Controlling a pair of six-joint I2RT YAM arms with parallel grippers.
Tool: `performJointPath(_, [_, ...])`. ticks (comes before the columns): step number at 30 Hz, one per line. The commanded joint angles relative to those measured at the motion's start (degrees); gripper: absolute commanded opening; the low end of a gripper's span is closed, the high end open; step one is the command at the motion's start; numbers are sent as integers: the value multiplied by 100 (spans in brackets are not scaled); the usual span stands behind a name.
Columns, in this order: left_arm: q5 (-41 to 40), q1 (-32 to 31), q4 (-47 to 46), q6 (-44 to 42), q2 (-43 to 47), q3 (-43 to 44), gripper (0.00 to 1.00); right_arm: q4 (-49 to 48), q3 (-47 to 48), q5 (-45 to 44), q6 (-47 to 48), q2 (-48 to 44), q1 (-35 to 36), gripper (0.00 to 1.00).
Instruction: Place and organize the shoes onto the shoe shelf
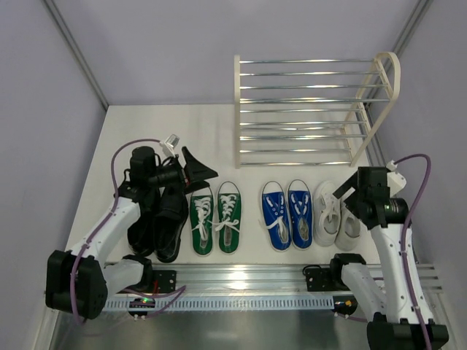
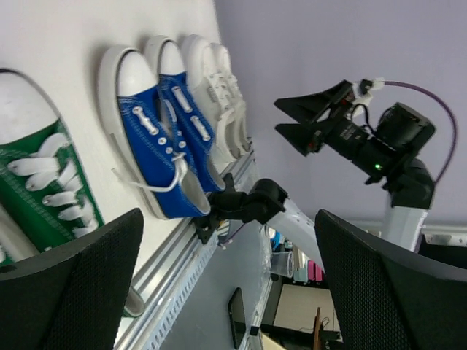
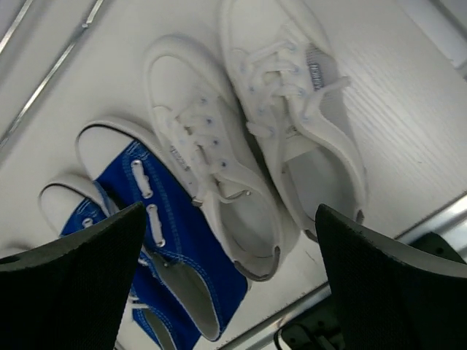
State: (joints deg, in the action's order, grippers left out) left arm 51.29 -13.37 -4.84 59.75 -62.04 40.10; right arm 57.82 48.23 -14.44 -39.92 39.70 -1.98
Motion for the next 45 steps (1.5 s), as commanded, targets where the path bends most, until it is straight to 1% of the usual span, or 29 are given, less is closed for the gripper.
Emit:
performJointPath(1, [-442, 36, 825, -620, -133, 305, 97, 1072, 599, -1426, -463, 660, 13, 97])
performJointPath(2, [-609, 36, 1097, -848, -2, 323, 97, 1169, 678, -1561, -560, 896, 5, 97])
performJointPath(3, [-977, 36, 1221, -955, 77, 332, 98, 1335, 705, -1684, -595, 986, 4, 97])
performJointPath(4, [-1128, 36, 1301, -1017, 165, 350, 98, 1398, 714, -1737, -648, 1074, 4, 97])
performJointPath(6, [-1409, 27, 1547, -1123, 376, 393, 99, 1495, 688, -1659, -719, 1337, 4, 97])
performJointPath(8, [-1753, 27, 1731, -1167, 464, 455, 100, 1495, 618, -1449, -693, 1539, 4, 97])
performJointPath(12, [-1964, 18, 2021, -1289, 596, 499, 99, 1372, 539, -1027, -499, 2049, 4, 98])
performJointPath(15, [-2280, -87, 2268, -1378, 605, 534, 99, 1004, 328, -518, -281, 2077, 13, 100])
performJointPath(18, [-2316, -219, 2339, -1413, 684, 491, 100, 451, -41, 63, -60, 1901, 13, 93])
performJointPath(19, [-2325, -237, 2391, -1430, 711, 464, 100, 353, -137, 142, -51, 1779, 13, 92])
performJointPath(20, [-2342, -245, 2400, -1439, 720, 473, 100, 152, -312, 186, -42, 1734, 5, 88])
performJointPath(23, [-2404, -254, 2506, -1501, 746, 490, 100, -69, -568, 380, -51, 1611, 5, 86])
performJointPath(25, [-2404, -263, 2497, -1492, 737, 490, 100, -209, -761, 468, -68, 1611, 4, 82])
performJointPath(27, [-2387, -263, 2444, -1475, 720, 490, 100, -412, -867, 547, -103, 1689, 4, 77])
performJointPath(29, [-2395, -254, 2409, -1457, 711, 464, 100, -761, -1078, 740, -121, 1856, 13, 67])
performJointPath(30, [-2395, -254, 2392, -1448, 702, 464, 100, -903, -1157, 801, -112, 1953, 5, 60])
performJointPath(31, [-2395, -254, 2400, -1448, 702, 464, 100, -1078, -1280, 915, -112, 2049, 4, 42])
performJointPath(32, [-2395, -254, 2426, -1474, 693, 473, 100, -1158, -1324, 960, -112, 2137, 13, 33])
performJointPath(34, [-2422, -254, 2497, -1501, 702, 482, 100, -1282, -1438, 1013, -77, 2384, 5, 22])
performJointPath(36, [-2439, -254, 2532, -1518, 702, 473, 100, -1379, -1474, 1109, 2, 2411, 13, 20])
performJointPath(38, [-2439, -263, 2514, -1519, 693, 473, 100, -1370, -1492, 1127, 28, 2280, 13, 13])
performJointPath(39, [-2439, -254, 2506, -1492, 667, 481, 100, -1353, -1492, 1136, 81, 2052, 13, 10])
performJointPath(40, [-2413, -254, 2480, -1492, 658, 482, 100, -1326, -1457, 1127, 98, 1902, 13, 4])
performJointPath(42, [-2395, -254, 2453, -1483, 623, 482, 99, -1203, -1430, 1205, 55, 1560, 13, 4])
performJointPath(43, [-2378, -254, 2444, -1475, 588, 508, 99, -1229, -1439, 1276, 37, 1227, 13, 4])
performJointPath(45, [-2351, -263, 2444, -1475, 562, 517, 99, -1063, -1334, 1146, -77, 892, 5, 4])
